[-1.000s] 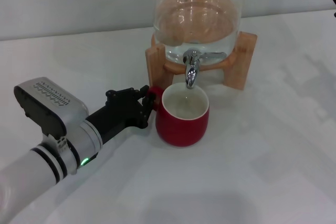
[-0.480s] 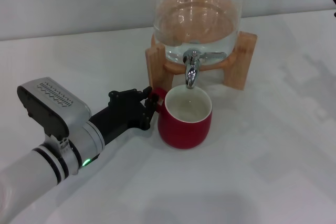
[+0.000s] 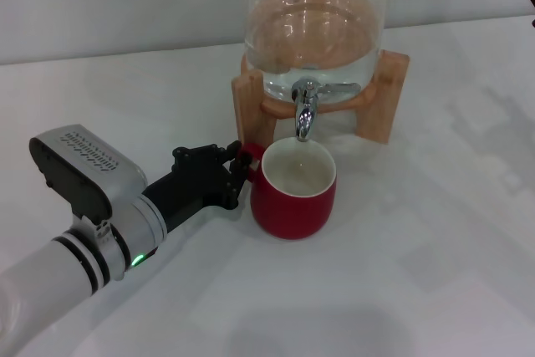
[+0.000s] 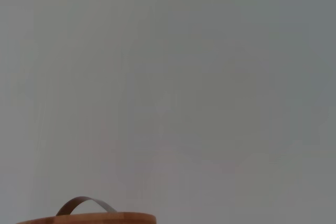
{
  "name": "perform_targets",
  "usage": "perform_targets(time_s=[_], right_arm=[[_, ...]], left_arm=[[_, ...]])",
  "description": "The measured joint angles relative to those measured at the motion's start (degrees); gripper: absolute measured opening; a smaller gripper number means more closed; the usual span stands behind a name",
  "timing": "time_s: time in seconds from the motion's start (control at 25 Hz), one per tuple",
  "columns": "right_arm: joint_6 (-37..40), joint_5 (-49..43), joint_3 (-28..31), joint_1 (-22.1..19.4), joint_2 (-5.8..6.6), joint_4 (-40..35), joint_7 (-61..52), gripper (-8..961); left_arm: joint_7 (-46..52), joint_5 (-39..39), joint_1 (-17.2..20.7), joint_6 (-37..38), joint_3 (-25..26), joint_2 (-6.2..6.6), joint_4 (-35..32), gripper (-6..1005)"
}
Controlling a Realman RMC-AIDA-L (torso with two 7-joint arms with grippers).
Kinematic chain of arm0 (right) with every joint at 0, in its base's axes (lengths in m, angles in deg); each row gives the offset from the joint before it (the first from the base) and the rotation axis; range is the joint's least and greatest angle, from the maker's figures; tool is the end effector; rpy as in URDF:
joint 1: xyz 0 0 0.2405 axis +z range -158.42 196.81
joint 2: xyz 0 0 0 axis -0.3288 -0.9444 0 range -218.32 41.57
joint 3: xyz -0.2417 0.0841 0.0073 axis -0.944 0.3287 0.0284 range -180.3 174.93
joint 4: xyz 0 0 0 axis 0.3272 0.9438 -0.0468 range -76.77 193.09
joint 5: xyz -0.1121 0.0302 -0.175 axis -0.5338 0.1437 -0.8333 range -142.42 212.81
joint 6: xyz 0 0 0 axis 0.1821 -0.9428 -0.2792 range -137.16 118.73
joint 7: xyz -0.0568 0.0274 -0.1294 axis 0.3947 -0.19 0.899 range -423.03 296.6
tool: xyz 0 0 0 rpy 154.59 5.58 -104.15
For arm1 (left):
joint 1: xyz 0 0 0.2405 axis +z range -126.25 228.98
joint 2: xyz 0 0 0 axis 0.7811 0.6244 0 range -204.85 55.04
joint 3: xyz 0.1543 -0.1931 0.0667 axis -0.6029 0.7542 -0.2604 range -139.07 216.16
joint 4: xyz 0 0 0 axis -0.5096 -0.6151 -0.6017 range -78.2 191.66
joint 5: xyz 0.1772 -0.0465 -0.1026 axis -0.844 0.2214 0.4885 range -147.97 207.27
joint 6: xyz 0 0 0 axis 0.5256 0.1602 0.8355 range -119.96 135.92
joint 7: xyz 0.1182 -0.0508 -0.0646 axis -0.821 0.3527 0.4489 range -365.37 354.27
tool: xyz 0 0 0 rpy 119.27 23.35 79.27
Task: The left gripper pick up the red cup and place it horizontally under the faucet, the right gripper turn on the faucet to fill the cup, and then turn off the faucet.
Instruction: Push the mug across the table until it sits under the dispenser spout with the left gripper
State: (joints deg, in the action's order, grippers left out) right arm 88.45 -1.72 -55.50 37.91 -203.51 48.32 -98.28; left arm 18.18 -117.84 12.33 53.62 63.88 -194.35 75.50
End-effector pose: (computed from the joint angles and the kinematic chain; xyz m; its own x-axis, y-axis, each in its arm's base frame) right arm 0.3181 0.2844 0.0776 0.4545 0.3920 -0.7998 -0.7049 -0.3906 -0.5920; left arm -0.2189 0.3420 -0.1390 0.8257 0.1785 0.5352 0.4587 -0.7647 -0.4526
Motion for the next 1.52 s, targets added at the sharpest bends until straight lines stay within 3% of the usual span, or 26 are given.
perform_targets(time_s=[1.52], right_arm=[[0.0, 0.0, 0.0, 0.0, 0.00, -0.3, 0.0, 781]], left_arm=[[3.0, -1.5, -1.7, -2.8, 0.0, -0.06, 0.2, 157]])
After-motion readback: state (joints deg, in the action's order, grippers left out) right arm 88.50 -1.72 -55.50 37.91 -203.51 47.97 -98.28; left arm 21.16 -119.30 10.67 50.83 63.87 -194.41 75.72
